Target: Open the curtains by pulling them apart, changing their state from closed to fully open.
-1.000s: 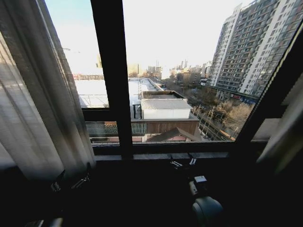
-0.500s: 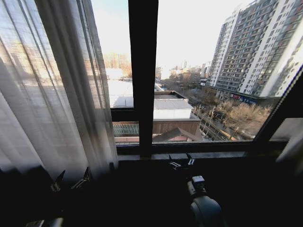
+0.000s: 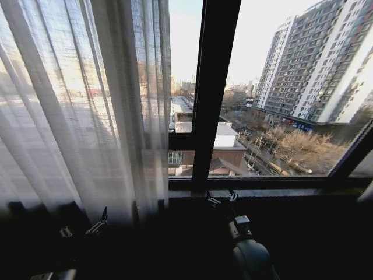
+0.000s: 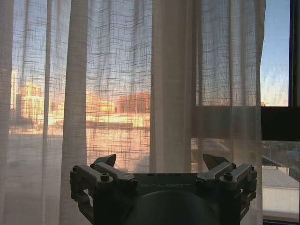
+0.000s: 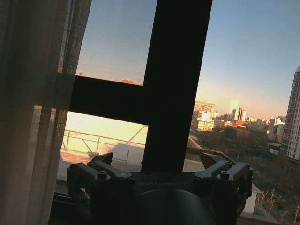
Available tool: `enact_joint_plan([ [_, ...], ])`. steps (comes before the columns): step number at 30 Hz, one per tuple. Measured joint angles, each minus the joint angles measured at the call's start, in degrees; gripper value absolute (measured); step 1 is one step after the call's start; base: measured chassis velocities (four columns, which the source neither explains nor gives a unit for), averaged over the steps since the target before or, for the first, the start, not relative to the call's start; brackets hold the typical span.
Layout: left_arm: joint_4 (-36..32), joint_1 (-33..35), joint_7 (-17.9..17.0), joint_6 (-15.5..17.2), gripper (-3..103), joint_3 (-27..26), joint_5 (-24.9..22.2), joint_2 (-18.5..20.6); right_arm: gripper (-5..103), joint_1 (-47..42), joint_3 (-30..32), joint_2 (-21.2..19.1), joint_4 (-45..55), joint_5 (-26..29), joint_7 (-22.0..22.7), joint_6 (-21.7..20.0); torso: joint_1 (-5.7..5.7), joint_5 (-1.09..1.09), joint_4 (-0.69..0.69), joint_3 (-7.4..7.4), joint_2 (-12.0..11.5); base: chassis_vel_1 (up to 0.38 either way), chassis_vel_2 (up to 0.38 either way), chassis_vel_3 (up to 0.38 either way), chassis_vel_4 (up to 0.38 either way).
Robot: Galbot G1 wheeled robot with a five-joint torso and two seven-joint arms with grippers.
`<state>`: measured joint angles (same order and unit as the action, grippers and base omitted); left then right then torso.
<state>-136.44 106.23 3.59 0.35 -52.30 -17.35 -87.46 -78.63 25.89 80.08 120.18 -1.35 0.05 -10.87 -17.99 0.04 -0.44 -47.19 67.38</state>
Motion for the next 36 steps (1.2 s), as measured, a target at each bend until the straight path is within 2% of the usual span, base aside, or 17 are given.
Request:
enact_joint_plan([
  [8,0.2,-0.1,0.0,0.0,100,-0.6,-0.4,0.1,100,0.9,-0.6,0.5,-1.3,0.0,-0.4,0.1,0.0,0.0,0.0,0.0,0.0,-0.039,-0.033,0.028,0.031],
  [12,0.7,-0.2,0.0,-0.1,100,-1.1,-0.5,0.1,100,1.2,-1.0,0.5,-1.8,-0.1,-0.5,0.2,0.0,-0.07,0.01,0.01,0.0,-0.008,0.068,-0.001,-0.074],
  [24,1.2,-0.6,0.0,-0.3,100,-0.8,-0.6,0.1,100,1.6,-0.9,0.5,-2.3,0.2,-0.3,0.2,0.01,-0.03,0.0,0.0,0.0,-0.092,0.164,0.079,-0.158],
  [36,2.0,-1.3,0.0,0.0,100,-0.7,-0.5,0.4,100,2.2,-1.5,0.9,-2.9,0.6,2.1,0.1,-0.03,-0.03,0.01,-0.01,0.0,-0.075,0.126,0.07,-0.123],
])
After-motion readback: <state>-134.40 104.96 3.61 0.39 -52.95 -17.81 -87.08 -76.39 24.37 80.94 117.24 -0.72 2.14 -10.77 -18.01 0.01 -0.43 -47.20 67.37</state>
